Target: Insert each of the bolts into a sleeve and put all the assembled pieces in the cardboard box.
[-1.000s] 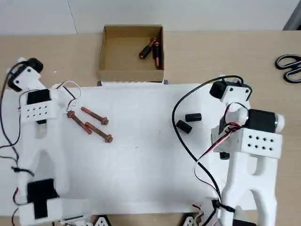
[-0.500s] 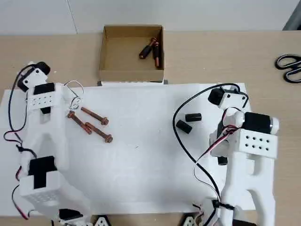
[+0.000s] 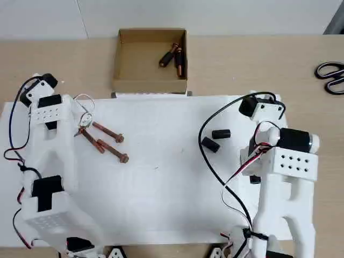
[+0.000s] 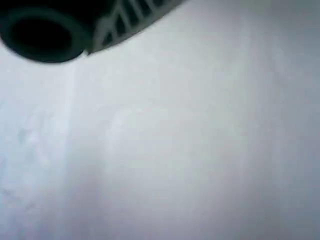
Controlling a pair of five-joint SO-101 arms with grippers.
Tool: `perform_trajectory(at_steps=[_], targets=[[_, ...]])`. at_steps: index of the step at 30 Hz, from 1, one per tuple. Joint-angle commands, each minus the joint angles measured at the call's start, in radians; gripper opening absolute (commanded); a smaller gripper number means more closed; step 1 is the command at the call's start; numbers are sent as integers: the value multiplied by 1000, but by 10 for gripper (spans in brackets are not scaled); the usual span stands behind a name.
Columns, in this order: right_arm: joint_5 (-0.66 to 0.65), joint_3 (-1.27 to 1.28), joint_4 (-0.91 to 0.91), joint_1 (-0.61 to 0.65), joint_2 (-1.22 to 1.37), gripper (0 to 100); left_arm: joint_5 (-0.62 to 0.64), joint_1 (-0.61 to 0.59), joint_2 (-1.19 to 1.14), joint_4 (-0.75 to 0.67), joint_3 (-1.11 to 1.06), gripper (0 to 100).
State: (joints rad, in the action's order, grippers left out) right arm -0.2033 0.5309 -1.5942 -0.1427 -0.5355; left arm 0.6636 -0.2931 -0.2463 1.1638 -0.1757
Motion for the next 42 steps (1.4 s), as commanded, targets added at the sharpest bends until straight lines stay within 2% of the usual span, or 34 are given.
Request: perform_trajectory(at_steps=[1,16,21,32,42], targets=[[12,-3,16,-7,-22,4,-5,2,-12,8,7,115],[12,-3,13,-7,-25,4,-5,21,-86,8,2,114],[12,-3,13,-5,-27,4,-5,21,-133,8,7,2],[12,-3,5,-5,-27,4,-5,21,-133,11,21,5],[12,-8,5,2,-28,4,-9,23,31,222,280,5]])
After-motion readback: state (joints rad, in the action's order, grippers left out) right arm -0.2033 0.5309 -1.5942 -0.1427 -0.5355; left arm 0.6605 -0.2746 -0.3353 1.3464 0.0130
